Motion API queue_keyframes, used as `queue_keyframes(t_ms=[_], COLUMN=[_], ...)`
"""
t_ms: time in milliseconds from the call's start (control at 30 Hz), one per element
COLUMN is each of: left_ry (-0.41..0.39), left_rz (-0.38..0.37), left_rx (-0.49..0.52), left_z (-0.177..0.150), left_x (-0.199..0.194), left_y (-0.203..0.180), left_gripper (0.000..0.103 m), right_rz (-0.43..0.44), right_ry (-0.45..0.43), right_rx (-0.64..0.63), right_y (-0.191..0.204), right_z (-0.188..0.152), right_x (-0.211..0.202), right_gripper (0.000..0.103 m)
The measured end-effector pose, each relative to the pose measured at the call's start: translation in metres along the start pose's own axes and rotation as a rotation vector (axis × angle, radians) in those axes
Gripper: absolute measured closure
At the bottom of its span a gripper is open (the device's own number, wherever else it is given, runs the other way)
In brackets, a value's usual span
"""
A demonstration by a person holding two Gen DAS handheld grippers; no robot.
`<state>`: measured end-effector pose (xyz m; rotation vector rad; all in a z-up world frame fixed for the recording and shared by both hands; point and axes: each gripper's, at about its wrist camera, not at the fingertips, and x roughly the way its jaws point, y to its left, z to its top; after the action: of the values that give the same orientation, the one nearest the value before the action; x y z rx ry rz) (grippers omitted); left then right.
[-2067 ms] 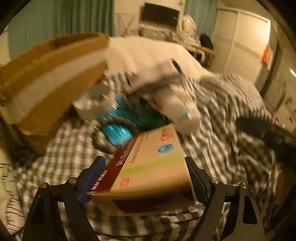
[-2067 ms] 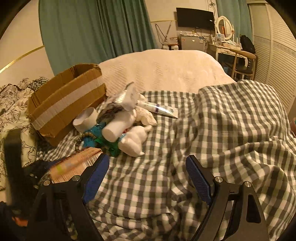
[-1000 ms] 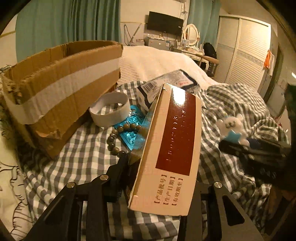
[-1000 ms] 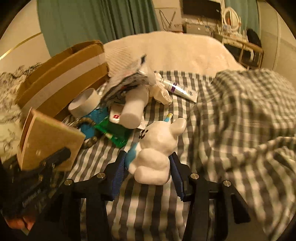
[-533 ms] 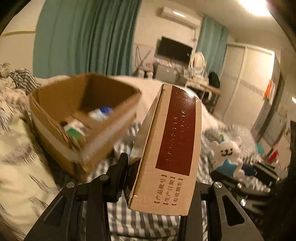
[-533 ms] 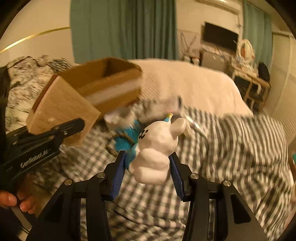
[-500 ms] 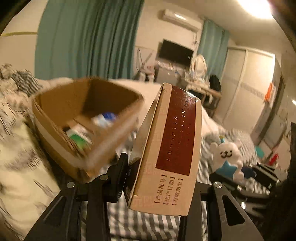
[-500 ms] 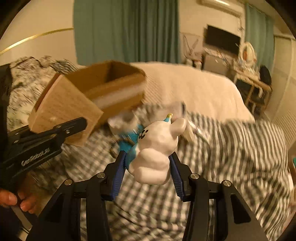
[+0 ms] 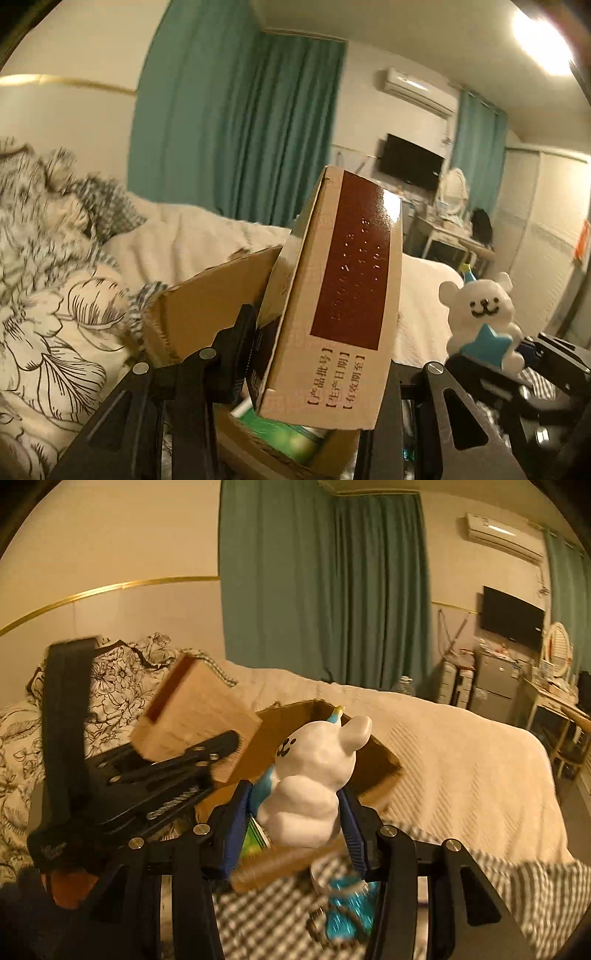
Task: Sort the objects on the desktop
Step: 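Carry the Amoxicillin box and white rabbit figurine over the cardboard box, then open both grippers to drop the Amoxicillin box and figurine into the box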
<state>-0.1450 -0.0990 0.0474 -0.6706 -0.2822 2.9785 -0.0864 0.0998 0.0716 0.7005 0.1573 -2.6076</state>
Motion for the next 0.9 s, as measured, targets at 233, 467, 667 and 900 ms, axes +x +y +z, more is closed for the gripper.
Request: queue_keyframes(t_ms=[233, 467, 667, 900], left_ry=[0.077, 0.069, 0.052, 0.06], left_rz=[0.06, 0.102, 0.023, -0.089], left_rx=[-0.032, -0.005, 0.005, 0.121], left_z=[-0.002, -0.01, -0.013, -0.045], left_x=[0.036, 0.037, 0.014, -0.035], left_y=[0.032, 0.027, 0.013, -0.05], left_gripper=[0.065, 0.004, 0.0, 0.0], right_rz=[0.05, 0.051, -0.048, -0.217], right_ry=[0.075, 0.139, 0.073, 0.014], right_rx=[0.103, 0.244, 0.2, 0.205], right_y=[-0.005, -0.033, -0.052, -0.084], right_z=[0.006, 0.001, -0.008, -0.049], right_x=[0.069, 0.088, 0.028, -0.066], right_gripper=[0.057, 0.035, 0.029, 0.029])
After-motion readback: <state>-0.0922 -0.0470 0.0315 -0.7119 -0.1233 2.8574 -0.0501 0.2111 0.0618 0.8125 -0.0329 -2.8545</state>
